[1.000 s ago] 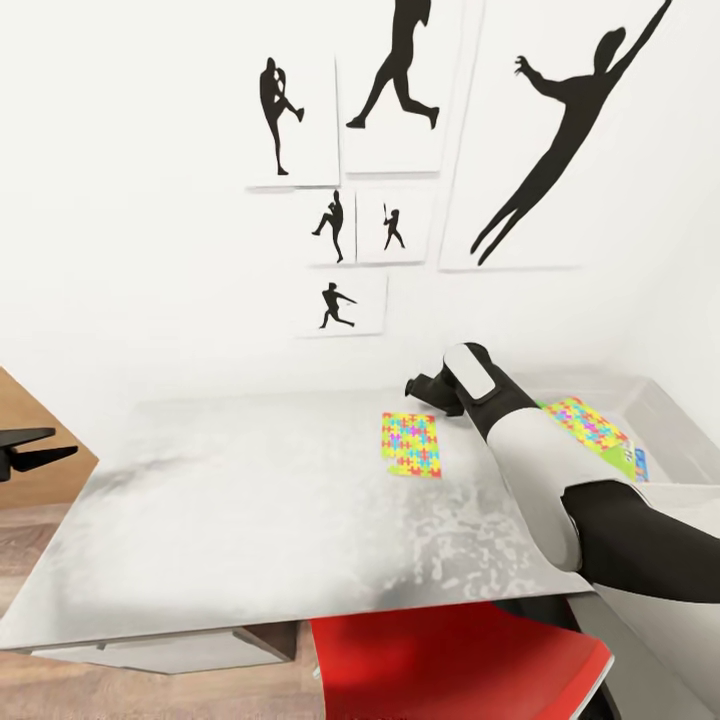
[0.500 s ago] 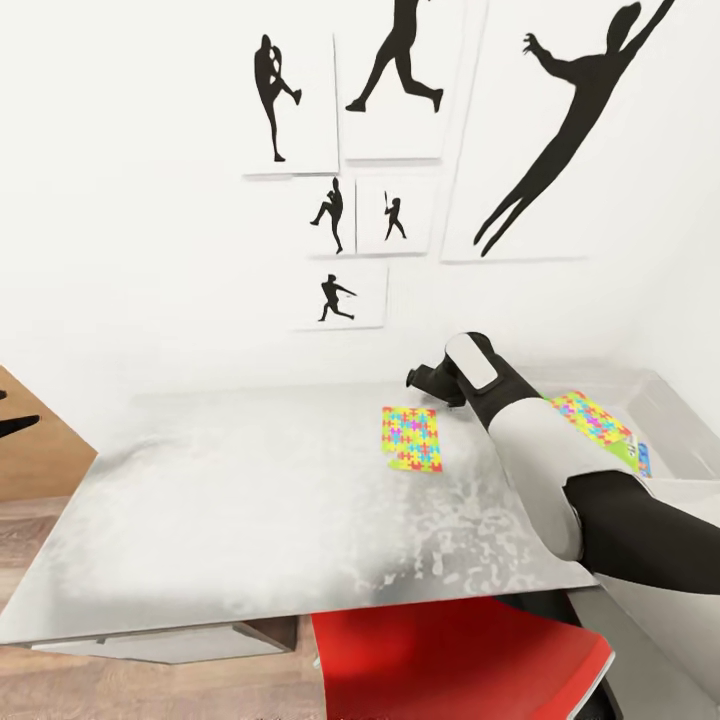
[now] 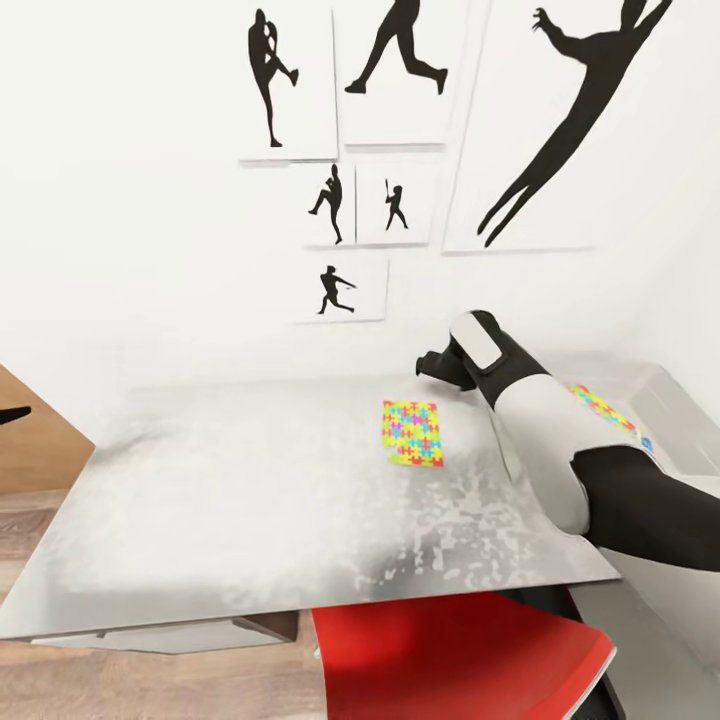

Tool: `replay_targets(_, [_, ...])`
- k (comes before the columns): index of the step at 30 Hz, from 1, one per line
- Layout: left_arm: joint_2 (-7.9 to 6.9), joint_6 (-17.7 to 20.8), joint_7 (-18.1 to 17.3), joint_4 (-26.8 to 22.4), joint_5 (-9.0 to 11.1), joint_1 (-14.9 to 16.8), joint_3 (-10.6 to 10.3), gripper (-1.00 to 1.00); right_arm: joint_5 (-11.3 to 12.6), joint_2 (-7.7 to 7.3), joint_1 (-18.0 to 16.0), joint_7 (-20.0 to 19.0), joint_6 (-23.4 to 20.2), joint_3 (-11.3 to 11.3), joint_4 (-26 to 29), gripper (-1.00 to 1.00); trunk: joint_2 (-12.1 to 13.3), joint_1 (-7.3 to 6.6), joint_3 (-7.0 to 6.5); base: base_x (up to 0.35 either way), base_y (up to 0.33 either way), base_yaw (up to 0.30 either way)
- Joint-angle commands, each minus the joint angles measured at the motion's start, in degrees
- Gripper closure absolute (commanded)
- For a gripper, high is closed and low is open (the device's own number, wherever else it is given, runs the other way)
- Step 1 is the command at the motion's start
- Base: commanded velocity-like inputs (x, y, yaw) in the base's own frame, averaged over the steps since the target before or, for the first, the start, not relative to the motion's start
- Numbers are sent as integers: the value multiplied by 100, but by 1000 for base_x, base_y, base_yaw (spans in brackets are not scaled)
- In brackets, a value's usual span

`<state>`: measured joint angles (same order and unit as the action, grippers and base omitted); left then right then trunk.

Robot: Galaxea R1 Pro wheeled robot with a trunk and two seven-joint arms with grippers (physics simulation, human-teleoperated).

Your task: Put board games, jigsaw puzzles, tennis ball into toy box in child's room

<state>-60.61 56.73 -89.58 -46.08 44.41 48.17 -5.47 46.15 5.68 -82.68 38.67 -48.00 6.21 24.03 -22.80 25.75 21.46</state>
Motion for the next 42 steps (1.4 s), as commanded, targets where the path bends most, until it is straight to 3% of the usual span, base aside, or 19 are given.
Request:
replay_targets(1, [-42, 74, -42, -31, 9, 16, -35, -100, -18, 13, -95, 48, -23, 40, -125, -100, -12, 3, 21, 0, 0, 0])
replay_targets(10, [-139, 231, -42, -119, 14, 17, 61, -100, -261, -2, -371, 5, -52, 39, -569, -100, -12, 3, 106, 0, 0, 0])
replay_targets(23, [-208, 250, -42, -138, 6, 17, 106, -100, -289, 53, -448, -6, -168, 38, -576, -100, -12, 3, 229, 0, 0, 0])
replay_targets(34, [-606, 243, -42, -177, 57, 17, 124, -100, -273, 75, -751, -14, -206, 30, -578, -100, -12, 3, 332, 0, 0, 0])
replay_targets(42, [-678, 252, -42, -232, 66, 17, 177, -100, -273, 73, -923, -135, -275, 29, -582, -100, -12, 3, 408, 0, 0, 0])
